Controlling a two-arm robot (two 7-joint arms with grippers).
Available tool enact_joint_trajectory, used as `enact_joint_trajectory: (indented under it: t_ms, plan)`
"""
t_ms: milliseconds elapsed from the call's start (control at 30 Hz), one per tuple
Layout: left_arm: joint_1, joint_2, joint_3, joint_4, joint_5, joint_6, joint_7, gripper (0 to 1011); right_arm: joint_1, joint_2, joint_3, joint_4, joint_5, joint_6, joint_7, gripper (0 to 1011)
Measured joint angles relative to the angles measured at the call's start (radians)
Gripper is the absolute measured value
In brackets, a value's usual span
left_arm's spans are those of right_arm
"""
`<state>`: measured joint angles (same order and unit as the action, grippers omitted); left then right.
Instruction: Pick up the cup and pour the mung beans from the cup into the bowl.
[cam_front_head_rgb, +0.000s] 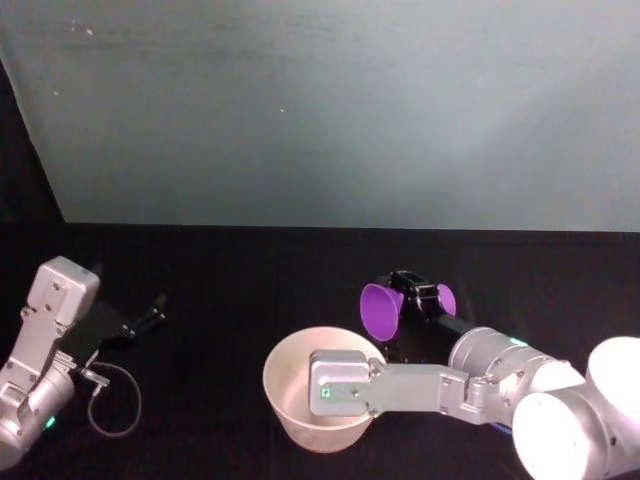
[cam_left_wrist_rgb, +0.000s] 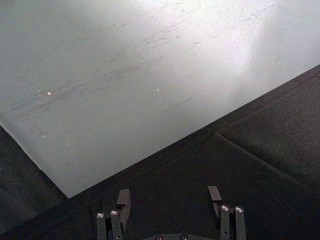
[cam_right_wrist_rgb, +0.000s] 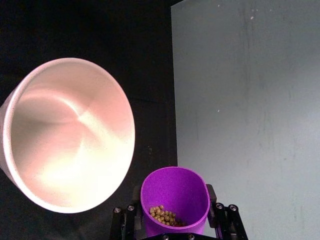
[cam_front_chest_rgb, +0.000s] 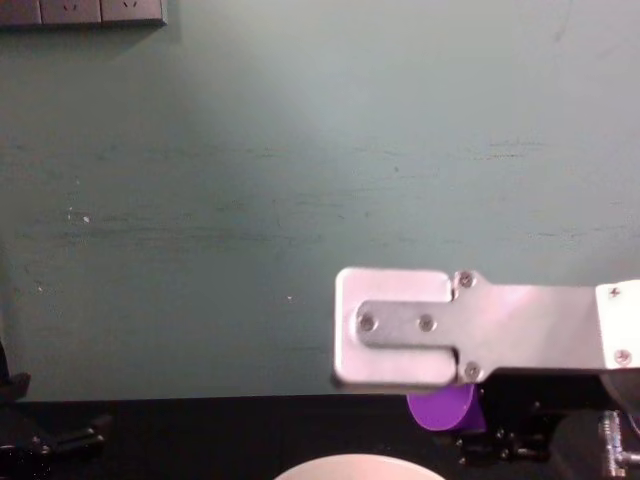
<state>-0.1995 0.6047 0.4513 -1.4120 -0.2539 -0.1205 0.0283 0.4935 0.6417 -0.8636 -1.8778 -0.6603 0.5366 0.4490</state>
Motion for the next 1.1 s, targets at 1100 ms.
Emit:
enact_joint_trajectory:
  t_ms: [1100]
  plan:
    - [0.0,0.0,0.0,0.0,0.0,0.0,0.0,1004,0.078,-0.041,-0.18,0.018,-0.398,0.026,0.161,723]
